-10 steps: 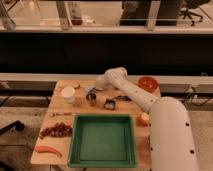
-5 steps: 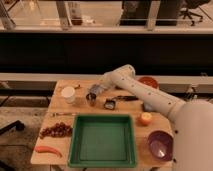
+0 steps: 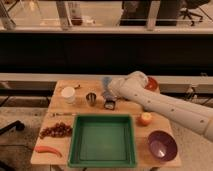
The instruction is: Wipe purple bowl with towel
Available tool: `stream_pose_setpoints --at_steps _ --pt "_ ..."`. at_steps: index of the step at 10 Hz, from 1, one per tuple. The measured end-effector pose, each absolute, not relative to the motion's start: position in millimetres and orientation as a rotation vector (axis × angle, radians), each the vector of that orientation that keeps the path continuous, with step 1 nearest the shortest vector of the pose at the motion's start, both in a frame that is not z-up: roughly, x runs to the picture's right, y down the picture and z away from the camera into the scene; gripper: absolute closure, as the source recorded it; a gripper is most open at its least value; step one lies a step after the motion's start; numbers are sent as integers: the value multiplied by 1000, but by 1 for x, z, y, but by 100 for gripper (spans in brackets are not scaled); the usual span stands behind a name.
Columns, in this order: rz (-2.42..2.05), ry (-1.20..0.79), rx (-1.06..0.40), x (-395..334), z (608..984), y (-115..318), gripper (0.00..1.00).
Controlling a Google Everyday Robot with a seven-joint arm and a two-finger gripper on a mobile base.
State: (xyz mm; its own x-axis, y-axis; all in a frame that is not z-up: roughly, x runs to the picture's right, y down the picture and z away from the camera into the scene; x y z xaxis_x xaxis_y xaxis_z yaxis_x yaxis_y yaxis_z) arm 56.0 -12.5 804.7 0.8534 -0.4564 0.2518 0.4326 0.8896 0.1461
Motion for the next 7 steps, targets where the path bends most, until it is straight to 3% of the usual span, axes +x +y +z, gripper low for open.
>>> stream_pose_setpoints --at_steps 3,7 --pt "-435 -179 105 84 749 -10 96" --pt "-268 -270 5 120 744 6 96"
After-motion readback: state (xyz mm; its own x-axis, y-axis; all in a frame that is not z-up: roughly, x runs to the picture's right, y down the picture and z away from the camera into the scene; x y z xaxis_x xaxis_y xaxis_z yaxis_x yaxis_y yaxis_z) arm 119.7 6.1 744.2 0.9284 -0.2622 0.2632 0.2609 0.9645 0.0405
